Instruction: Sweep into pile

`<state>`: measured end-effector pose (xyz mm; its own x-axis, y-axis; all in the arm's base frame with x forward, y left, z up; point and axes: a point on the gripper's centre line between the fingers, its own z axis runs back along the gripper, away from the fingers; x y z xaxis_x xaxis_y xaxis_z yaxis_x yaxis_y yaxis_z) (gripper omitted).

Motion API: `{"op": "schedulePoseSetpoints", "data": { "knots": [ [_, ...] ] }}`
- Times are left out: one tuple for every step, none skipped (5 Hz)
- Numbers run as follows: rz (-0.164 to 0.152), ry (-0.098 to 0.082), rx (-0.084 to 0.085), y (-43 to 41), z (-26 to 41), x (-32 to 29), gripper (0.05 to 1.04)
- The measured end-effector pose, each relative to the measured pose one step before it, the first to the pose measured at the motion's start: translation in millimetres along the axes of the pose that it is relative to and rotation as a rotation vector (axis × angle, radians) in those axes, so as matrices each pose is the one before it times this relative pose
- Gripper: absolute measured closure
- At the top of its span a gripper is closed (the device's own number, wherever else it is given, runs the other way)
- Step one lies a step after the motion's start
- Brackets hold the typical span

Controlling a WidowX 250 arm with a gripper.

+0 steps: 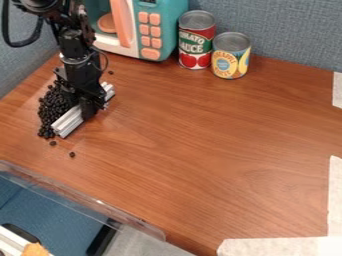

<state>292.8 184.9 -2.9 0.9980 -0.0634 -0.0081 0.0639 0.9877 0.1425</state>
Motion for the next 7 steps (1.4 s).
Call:
{"op": "schedulePoseSetpoints", "data": {
  "knots": [
    [0.0101, -0.0416, -0.0195, -5.28, 18.75, -2.95, 0.705],
    [0.005, -0.0456, -0.0161, -9.92, 23.21, -6.19, 0.705],
    [-0.0137, -0.0221, -0.0298, -22.21, 14.84, -9.06, 0.705],
    [-0.0492, 0.0369, -0.0265, -26.55, -11.87, -18.32, 0.705],
    [-0.0176, 0.0258, 0.0235, -8.52, -19.45, -10.81, 0.705],
    [-0.0025, 0.0137, 0.0162, -3.56, -17.51, 3.2, 0.705],
    [-0.0177, 0.0105, 0.0333, 4.83, -3.08, 5.45, 0.705]
  ]
}}
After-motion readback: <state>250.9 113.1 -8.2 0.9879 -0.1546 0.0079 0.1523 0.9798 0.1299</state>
